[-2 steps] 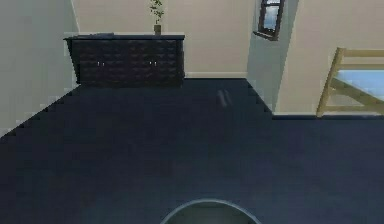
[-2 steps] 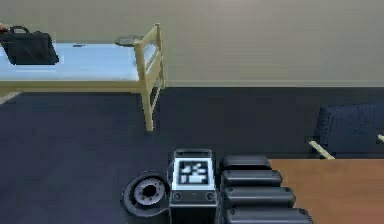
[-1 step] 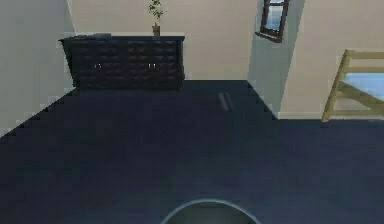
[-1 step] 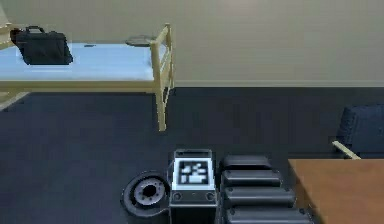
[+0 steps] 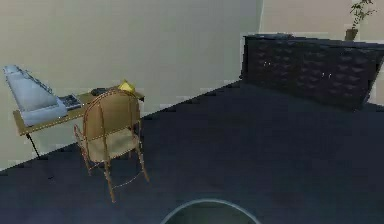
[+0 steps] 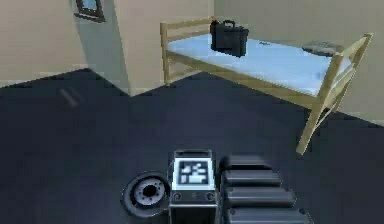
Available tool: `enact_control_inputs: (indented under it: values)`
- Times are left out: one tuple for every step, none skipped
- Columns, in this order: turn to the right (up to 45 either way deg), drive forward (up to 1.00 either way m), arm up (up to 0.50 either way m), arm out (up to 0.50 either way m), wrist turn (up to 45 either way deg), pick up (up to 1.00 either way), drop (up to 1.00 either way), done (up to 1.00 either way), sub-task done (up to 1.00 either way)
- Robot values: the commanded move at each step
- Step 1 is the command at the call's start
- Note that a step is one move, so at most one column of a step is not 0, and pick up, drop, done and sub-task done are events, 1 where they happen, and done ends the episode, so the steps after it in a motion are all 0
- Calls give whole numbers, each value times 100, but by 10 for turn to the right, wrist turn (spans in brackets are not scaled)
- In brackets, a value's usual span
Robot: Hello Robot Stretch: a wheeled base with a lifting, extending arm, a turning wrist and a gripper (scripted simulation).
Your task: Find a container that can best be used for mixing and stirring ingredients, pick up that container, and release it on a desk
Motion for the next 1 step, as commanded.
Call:
enact_control_inputs:
  values:
    - [-420, 0, 0, 0, 0, 0, 0, 0, 0]
